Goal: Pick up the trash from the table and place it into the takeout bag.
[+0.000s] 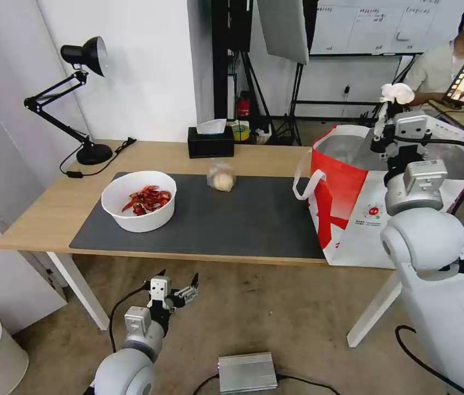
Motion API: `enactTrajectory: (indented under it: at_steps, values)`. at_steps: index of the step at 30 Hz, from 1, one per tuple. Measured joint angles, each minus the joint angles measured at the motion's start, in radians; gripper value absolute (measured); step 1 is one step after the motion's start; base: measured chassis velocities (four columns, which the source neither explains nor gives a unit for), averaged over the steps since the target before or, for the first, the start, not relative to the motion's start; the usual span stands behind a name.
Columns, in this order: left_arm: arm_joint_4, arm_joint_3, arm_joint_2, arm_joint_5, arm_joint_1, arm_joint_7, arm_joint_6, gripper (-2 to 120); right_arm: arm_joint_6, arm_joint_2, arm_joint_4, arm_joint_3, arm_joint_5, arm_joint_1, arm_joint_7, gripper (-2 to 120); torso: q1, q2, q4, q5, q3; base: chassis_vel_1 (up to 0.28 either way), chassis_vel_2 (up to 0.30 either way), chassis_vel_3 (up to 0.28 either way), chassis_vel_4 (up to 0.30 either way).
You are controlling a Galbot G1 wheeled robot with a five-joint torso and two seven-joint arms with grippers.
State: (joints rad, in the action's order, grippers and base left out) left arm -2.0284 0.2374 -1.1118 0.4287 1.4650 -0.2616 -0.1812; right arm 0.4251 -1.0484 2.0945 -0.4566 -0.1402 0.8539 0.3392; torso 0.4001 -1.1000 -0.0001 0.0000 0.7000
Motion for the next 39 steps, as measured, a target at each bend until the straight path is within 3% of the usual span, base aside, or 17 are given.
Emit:
enactTrajectory:
  at_steps: [12,18,23,25,26,30,39]
  values:
    - [0.002,0.001,0.002,0.002,0.0,0.0,0.001,100,0.03,-0.014,-0.021,0.006,-0.035,0.006,0.043,0,0.0,0.0,0.0001,0.0,0.0,0.0,0.0,0.0,0.0]
    - [0.003,0.0,0.001,0.003,-0.002,0.0,0.001,100,0.061,-0.013,-0.012,0.008,-0.05,0.006,0.059,25,0.0,0.0,0.0001,0.0,0.0,0.0,0.0,0.0,0.0]
    - [0.004,-0.002,0.001,0.003,-0.003,0.001,0.001,100,0.073,-0.013,-0.008,0.009,-0.054,0.006,0.059,37,0.0,0.0,0.0001,0.0,0.0,0.0,0.0,0.0,0.0]
    - [0.004,-0.002,0.001,0.003,-0.003,0.001,0.002,100,0.088,-0.016,-0.001,0.01,-0.059,0.008,0.059,51,0.0,0.0,0.0001,0.0,0.0,0.0,0.0,0.0,0.0]
    - [0.004,-0.002,0.001,0.003,-0.003,0.001,0.002,100,0.088,-0.016,-0.001,0.01,-0.059,0.008,0.059,51,0.0,0.0,0.0001,0.0,0.0,0.0,0.0,0.0,0.0]
    - [0.003,0.004,0.003,0.003,-0.001,0.001,0.002,100,0.105,-0.022,0.006,0.011,-0.067,0.01,0.059,69,0.0,0.0,0.0001,0.0,0.0,0.0,0.0,0.0,0.0]
    - [0.001,0.007,0.006,0.005,-0.001,0.001,0.002,100,0.11,-0.026,0.002,0.012,-0.069,0.01,0.059,96,0.0,0.0,0.0001,0.0,0.0,0.0,0.0,0.0,0.0]
